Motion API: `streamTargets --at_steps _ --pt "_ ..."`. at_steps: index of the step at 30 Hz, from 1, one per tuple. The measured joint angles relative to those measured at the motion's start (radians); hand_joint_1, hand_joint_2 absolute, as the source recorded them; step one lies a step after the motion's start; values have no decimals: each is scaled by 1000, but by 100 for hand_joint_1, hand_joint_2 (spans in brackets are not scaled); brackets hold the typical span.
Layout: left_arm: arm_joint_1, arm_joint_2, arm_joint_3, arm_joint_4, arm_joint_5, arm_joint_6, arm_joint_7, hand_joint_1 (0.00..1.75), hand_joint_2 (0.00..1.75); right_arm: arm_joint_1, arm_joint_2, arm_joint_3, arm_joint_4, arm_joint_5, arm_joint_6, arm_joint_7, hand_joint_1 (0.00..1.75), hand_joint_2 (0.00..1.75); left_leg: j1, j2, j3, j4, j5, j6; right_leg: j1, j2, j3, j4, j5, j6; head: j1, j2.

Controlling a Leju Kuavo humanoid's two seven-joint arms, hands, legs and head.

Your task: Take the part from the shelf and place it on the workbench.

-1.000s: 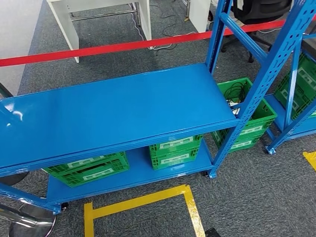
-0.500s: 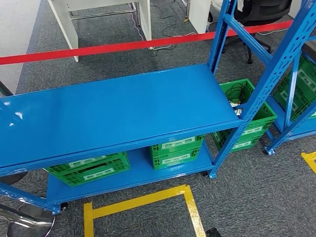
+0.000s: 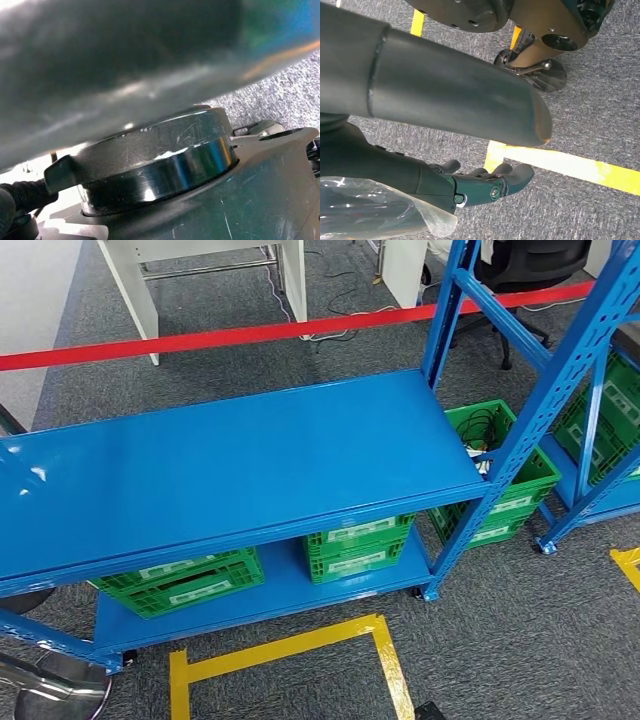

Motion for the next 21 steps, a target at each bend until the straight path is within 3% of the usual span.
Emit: streamTargets --at_steps 6,9,10,12,13,14,15,16,18,19,21 --pt "0 2 0 0 1 -1 -4 0 0 0 0 2 0 3 -4 -1 0 0 -5 0 -2 7 -5 17 -6 -1 3 -8 5 11 -3 0" --pt "-1 1 0 0 2 -1 -6 0 0 -4 0 4 0 9 -11 -3 0 0 4 1 18 -32 15 32 -1 -5 -2 6 -10 18 -1 0" --pt "-1 0 0 0 2 -1 -6 0 0 -5 0 5 0 11 -13 -4 0 0 8 1 26 -45 21 36 0 -7 -20 42 -32 19 3 0" --pt "0 -1 0 0 4 -3 -6 0 0 -8 0 8 0 14 -17 -4 0 0 8 0 29 -48 21 39 0 -8 -85 169 -89 22 8 0" --pt "1 -1 0 0 5 -3 -6 0 0 -8 0 10 0 15 -18 -4 0 0 8 -2 29 -47 20 38 -1 -8 -115 223 -105 25 10 0" --pt "1 -1 0 0 6 -4 -6 0 0 -7 0 10 0 15 -19 -4 0 0 8 -6 29 -44 17 36 -3 -8 -133 250 -104 28 11 0" --pt "1 -1 0 0 7 -4 -6 0 0 -6 0 11 0 16 -20 -4 0 0 9 -13 29 -40 14 32 -4 -8 -130 237 -82 31 10 0" --pt "1 -1 0 0 8 -4 -6 0 0 -6 -1 11 0 16 -21 -4 0 0 12 -21 29 -33 8 27 -7 -5 -107 184 -44 34 11 0" --pt "-1 -1 0 0 10 -4 -6 0 0 -6 -1 12 0 16 -22 -5 0 0 15 -38 25 -11 -8 12 -13 29 -45 64 3 37 13 0" --pt "-2 -1 0 0 11 -3 -6 0 0 -6 -1 12 0 16 -23 -5 0 0 15 -45 20 0 -14 5 -15 44 -24 28 9 34 14 0" --pt "-4 0 0 0 11 -3 -6 0 0 -6 0 13 1 17 -24 -6 0 0 14 -55 11 11 -20 -3 -14 56 -12 18 -1 24 13 0"
